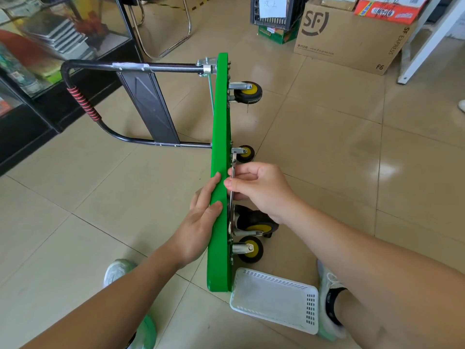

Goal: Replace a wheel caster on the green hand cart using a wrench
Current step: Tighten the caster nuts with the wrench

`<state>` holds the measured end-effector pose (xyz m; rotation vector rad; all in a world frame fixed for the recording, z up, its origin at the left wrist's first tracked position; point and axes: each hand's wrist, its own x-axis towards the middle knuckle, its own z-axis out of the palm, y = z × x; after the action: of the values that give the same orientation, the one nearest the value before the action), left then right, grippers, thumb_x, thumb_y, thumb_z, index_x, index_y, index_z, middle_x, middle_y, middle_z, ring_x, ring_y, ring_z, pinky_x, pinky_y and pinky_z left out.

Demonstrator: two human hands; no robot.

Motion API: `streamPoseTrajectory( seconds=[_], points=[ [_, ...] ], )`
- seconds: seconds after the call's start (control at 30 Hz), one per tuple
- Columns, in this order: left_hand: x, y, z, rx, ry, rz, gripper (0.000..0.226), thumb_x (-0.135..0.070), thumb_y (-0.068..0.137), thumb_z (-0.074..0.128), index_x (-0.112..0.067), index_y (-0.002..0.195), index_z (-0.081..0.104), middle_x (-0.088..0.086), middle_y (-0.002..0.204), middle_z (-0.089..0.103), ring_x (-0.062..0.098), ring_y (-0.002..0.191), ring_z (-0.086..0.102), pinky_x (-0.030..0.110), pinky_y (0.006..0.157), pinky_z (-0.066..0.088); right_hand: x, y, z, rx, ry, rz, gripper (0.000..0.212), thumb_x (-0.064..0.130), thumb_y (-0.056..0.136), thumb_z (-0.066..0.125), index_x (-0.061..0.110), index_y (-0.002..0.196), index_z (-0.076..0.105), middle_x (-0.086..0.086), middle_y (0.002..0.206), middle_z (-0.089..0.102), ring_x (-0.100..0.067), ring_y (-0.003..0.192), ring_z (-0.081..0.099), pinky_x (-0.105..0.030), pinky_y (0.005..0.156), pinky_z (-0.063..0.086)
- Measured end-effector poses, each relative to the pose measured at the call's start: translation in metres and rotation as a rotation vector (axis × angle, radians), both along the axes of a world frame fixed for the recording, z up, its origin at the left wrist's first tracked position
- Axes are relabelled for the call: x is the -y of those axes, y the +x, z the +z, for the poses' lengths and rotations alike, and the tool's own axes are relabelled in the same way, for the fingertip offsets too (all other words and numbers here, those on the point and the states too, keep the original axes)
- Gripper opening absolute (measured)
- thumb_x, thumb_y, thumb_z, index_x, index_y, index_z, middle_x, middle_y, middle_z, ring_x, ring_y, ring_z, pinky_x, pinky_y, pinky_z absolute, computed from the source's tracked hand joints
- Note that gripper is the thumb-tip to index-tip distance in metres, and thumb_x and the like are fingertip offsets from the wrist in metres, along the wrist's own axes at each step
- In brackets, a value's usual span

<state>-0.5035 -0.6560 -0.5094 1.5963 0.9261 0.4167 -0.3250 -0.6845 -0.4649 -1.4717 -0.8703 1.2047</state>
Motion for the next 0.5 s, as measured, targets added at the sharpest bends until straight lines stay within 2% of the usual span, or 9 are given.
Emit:
streamPoseTrajectory(
  seconds=[0.07, 0.17, 0.27, 0.37, 0.4, 0.5],
  points=[
    [0.0, 0.0, 0.0, -0.001, -0.003, -0.001, 0.057, -0.05, 0.096, 0.035, -0.067, 0.148, 0.019, -0.039, 0.147, 0.026, -0.002, 0.146, 0.028, 0.043, 0.126, 0.023, 0.0, 0.0, 0.001, 0.001, -0.02, -0.021, 0.016, 0.001, 0.084, 0.077, 0.014, 0.093, 0.072, -0.007, 0.087, 0.077, -0.023, 0.084, 0.076, -0.039, 0.078, 0.063],
    [-0.001, 0.0, 0.0, -0.007, -0.004, -0.007, 0.057, -0.05, 0.096, 0.035, -0.066, 0.148, 0.018, -0.041, 0.143, 0.027, -0.013, 0.138, 0.031, 0.039, 0.125, 0.025, 0.006, 0.003, 0.014, -0.051, 0.011, -0.072, 0.016, 0.0, 0.085, 0.076, 0.011, 0.097, 0.071, -0.009, 0.086, 0.077, -0.024, 0.083, 0.076, -0.035, 0.075, 0.063],
    [-0.001, 0.0, 0.001, -0.012, -0.004, -0.014, 0.06, -0.051, 0.095, 0.034, -0.065, 0.151, 0.018, -0.036, 0.142, 0.03, -0.018, 0.131, 0.033, 0.035, 0.12, 0.03, 0.017, 0.009, 0.037, -0.083, 0.151, -0.053, 0.021, -0.003, 0.084, 0.074, 0.012, 0.099, 0.071, -0.008, 0.089, 0.077, -0.024, 0.087, 0.076, -0.032, 0.075, 0.061],
    [0.001, 0.001, 0.001, -0.005, 0.013, -0.011, 0.062, -0.051, 0.095, 0.033, -0.06, 0.154, 0.017, -0.032, 0.14, 0.032, -0.027, 0.12, 0.036, 0.028, 0.11, 0.033, 0.038, 0.012, 0.051, 0.002, 0.269, 0.005, 0.027, -0.006, 0.08, 0.077, 0.013, 0.098, 0.072, -0.007, 0.093, 0.078, -0.023, 0.09, 0.075, -0.032, 0.081, 0.06],
    [0.001, 0.001, 0.001, 0.002, 0.012, -0.006, 0.061, -0.052, 0.094, 0.034, -0.06, 0.153, 0.018, -0.033, 0.139, 0.032, -0.026, 0.119, 0.037, 0.028, 0.109, 0.035, 0.046, 0.011, 0.051, 0.028, 0.288, 0.022, 0.028, -0.007, 0.079, 0.078, 0.013, 0.098, 0.072, -0.007, 0.094, 0.078, -0.022, 0.09, 0.075, -0.031, 0.082, 0.059],
    [0.002, 0.002, 0.001, 0.016, 0.003, 0.018, 0.059, -0.052, 0.095, 0.036, -0.063, 0.15, 0.021, -0.025, 0.147, 0.033, -0.012, 0.133, 0.036, 0.036, 0.12, 0.032, 0.067, 0.001, 0.044, 0.053, 0.303, 0.06, 0.028, -0.01, 0.079, 0.077, 0.009, 0.099, 0.072, -0.01, 0.095, 0.078, -0.023, 0.09, 0.076, -0.026, 0.082, 0.059]
  ],
)
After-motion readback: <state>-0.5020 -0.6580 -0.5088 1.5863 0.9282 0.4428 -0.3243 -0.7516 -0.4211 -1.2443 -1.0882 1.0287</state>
